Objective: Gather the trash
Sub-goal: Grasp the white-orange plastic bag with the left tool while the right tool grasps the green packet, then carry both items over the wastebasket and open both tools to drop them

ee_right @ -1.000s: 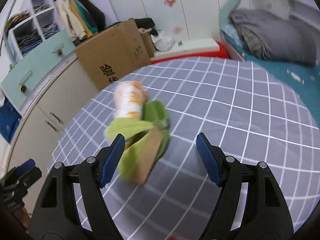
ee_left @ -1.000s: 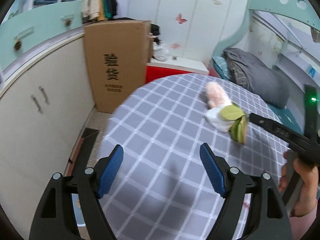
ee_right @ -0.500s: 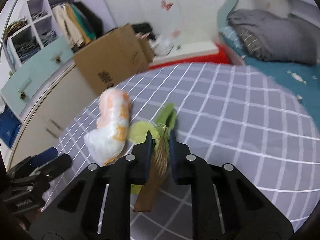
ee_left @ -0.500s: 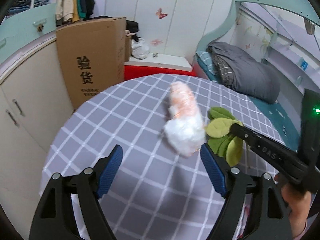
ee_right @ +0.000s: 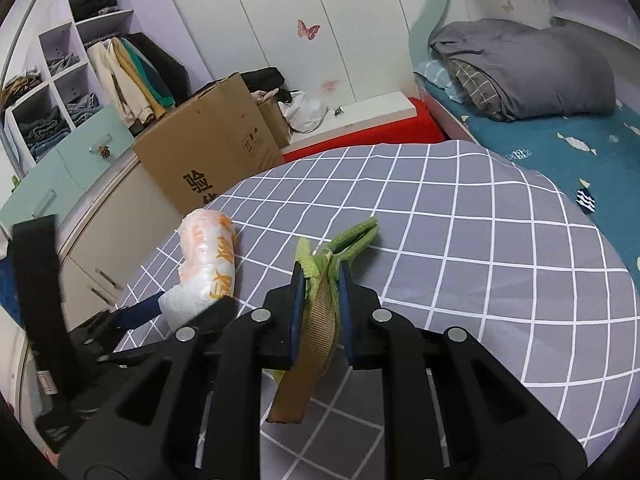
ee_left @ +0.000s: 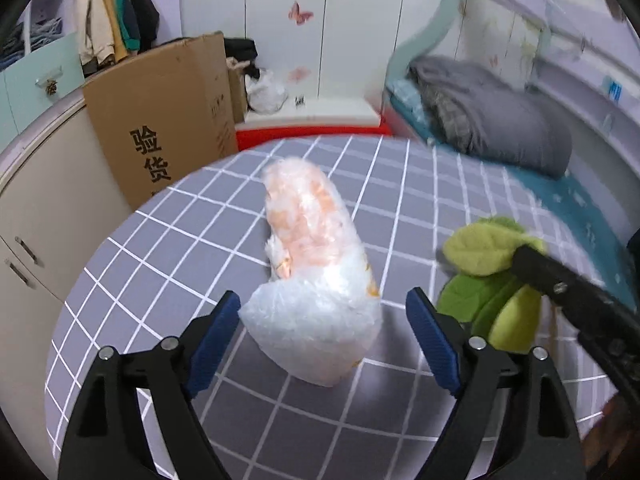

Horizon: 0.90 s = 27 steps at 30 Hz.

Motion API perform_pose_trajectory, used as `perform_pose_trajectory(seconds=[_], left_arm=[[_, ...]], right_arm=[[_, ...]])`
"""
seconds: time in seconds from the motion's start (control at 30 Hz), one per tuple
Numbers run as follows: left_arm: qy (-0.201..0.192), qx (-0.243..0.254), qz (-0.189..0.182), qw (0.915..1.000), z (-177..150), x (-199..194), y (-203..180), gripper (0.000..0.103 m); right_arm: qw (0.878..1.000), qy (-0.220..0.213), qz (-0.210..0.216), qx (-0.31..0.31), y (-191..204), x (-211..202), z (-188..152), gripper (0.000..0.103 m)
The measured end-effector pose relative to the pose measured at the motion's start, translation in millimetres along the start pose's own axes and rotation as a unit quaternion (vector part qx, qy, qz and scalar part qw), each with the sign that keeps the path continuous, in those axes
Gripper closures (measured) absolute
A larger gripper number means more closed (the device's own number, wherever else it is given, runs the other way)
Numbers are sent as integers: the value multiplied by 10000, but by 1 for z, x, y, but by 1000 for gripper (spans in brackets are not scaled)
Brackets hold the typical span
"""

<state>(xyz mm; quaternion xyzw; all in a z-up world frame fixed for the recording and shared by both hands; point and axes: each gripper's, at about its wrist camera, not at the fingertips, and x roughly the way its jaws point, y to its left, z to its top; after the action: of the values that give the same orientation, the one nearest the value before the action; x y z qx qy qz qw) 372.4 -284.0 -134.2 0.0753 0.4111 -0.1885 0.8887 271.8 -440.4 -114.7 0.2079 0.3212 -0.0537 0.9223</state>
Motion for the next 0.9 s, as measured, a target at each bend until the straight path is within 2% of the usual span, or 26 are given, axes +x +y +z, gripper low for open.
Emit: perform_pose_trajectory(seconds=[0.03,0.07,0.1,0.2,0.5,0.6,0.9], left_arm=[[87,-35,-54,9999,0,3,1,26],[159,-111,-230,9995,-1,4,3,53],[263,-189,-445,9985,-2,5,6,68],[179,-279,-392,9987,-3,-5,16,81],[-457,-411,-316,9976,-20,-76,54,83],[-567,-488,-212,9970,-35,-102,75,83],[-767,-822,67,9936,-88,-178,149,83]], right_arm=[[10000,22,31,-29,3,1,-1,87],[10000,42,72,-45,5,2,-2,87],[9998,72,156,-48,7,3,-2,87],[9991,141,398,-14,8,4,-3,87],[9945,-106,1029,-165,23,-11,-2,87],[9938,-259,1015,-373,36,-21,0,87],[9859,-5,1387,-935,115,-56,-34,87]])
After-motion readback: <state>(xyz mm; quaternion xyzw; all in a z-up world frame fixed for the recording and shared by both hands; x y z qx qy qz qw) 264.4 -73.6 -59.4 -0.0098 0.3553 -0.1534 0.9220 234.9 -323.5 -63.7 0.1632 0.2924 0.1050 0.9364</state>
